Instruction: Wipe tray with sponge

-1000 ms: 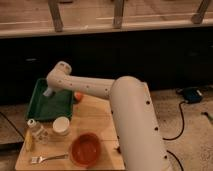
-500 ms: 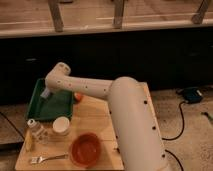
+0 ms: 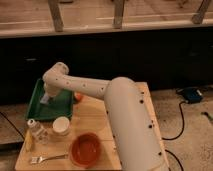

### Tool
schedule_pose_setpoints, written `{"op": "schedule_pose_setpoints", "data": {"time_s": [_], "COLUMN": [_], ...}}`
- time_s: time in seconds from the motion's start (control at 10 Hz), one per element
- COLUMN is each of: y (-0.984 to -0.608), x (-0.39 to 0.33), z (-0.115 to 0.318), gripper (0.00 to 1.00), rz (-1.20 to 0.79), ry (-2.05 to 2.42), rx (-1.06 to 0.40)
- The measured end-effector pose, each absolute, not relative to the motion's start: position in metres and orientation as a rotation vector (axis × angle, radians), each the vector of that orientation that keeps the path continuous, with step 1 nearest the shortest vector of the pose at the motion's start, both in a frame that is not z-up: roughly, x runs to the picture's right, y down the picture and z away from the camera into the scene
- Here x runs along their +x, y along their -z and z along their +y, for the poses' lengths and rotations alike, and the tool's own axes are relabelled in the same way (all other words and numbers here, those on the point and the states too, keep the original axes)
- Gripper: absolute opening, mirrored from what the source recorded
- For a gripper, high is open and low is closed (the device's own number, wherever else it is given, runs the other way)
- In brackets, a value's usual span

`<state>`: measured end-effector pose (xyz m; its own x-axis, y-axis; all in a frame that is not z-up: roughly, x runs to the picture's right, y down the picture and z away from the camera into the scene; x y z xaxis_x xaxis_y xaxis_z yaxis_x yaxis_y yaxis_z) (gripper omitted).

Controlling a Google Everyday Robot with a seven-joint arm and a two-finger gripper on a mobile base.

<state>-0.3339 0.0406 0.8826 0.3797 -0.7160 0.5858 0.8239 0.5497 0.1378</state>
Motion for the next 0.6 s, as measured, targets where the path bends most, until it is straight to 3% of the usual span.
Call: {"op": "schedule_pose_setpoints", "data": {"time_s": [0.6], "y": [-0.887], "x": [-0.302], "z": [0.081], "gripper": [0.02], "rz": [-0.644], "ry": [0.974], "rx": [-0.328]}}
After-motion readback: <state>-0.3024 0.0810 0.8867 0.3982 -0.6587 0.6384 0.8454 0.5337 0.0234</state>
